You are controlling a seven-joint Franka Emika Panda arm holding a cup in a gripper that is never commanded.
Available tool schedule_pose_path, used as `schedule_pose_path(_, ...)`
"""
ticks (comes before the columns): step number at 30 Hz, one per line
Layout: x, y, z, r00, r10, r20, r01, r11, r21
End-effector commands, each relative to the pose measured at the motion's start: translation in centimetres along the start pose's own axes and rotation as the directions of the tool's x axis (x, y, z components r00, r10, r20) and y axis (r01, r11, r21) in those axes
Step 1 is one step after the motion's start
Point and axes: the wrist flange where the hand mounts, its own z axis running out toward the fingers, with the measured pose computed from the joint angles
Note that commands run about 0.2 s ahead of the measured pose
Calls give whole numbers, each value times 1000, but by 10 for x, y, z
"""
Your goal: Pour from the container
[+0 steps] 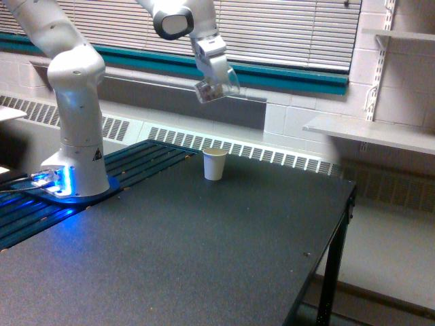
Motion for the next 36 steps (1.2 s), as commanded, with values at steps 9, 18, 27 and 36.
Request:
schedule_pose_path(9,-22,14,11,995,56,83,-54,998,-19)
schedule_pose_path(18,-24,20,21,990,67,126,-65,998,-22)
schedule_pose_path(27,-21,26,30,983,78,165,-73,997,-35)
schedule_pose_path(36,-18,34,39,975,96,203,-85,995,-60)
